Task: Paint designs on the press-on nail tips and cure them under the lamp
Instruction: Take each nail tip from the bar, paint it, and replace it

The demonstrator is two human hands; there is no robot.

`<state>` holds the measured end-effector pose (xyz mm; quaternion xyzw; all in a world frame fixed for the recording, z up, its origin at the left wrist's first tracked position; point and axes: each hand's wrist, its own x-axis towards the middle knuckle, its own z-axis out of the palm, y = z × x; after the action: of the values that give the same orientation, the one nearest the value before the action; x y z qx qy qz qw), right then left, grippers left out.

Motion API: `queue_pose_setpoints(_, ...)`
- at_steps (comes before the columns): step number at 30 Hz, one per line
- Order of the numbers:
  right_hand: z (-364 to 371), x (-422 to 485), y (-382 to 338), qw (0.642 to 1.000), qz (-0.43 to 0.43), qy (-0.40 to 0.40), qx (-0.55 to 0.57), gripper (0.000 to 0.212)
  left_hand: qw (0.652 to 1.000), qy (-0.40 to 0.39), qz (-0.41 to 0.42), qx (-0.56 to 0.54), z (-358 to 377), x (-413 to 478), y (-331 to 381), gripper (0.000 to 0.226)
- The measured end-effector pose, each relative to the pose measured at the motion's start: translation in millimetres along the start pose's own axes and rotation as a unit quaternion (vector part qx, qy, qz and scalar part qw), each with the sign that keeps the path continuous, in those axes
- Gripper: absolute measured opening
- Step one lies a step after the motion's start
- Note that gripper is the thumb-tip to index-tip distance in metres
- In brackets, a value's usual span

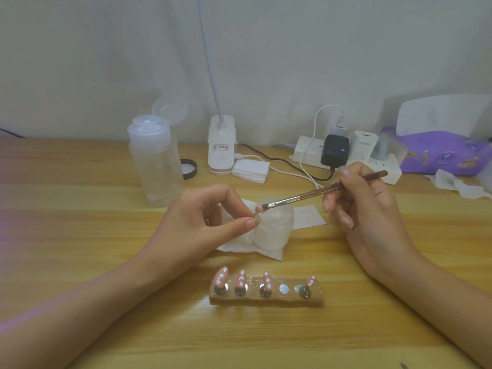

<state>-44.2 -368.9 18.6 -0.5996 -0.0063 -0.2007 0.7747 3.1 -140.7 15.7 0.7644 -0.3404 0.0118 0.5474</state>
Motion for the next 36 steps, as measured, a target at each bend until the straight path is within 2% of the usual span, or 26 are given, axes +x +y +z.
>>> queue_pose_setpoints(5,2,-1,1,1.0,-0.011,-0.023,-0.01,0.023,1.0,0.0,-0.008,-0.009,0,0,0,0.018)
queue_pose_setpoints(10,-1,-1,1,1.0,-0.009,0.014,-0.023,0.029,1.0,-0.002,-0.007,-0.009,0,-1,0,0.017)
queue_pose_setpoints(17,-7,6,-7,0.996,-0.068,0.049,-0.033,0.037,1.0,-0.008,0.004,-0.005,0,-1,-1,0.016)
queue_pose_setpoints(22,-16,12,-9,0.994,-0.08,0.077,-0.023,0.038,1.0,-0.007,0.011,-0.004,0,-1,-2,0.015)
queue_pose_setpoints(25,-15,13,-10,0.994,-0.107,0.033,-0.004,0.036,1.0,-0.006,0.019,0.0,-1,-1,-2,0.015)
queue_pose_setpoints(29,-13,9,-11,0.981,-0.177,-0.05,-0.058,0.024,1.0,-0.005,0.025,0.003,0,-1,-3,0.015)
queue_pose_setpoints(32,-15,8,-14,0.979,-0.187,-0.047,-0.066,0.015,0.999,-0.005,0.034,0.011,0,0,-5,0.016)
queue_pose_setpoints(36,-18,10,-17,0.983,-0.175,-0.021,-0.044,0.011,0.999,-0.006,0.04,0.024,0,0,-7,0.015)
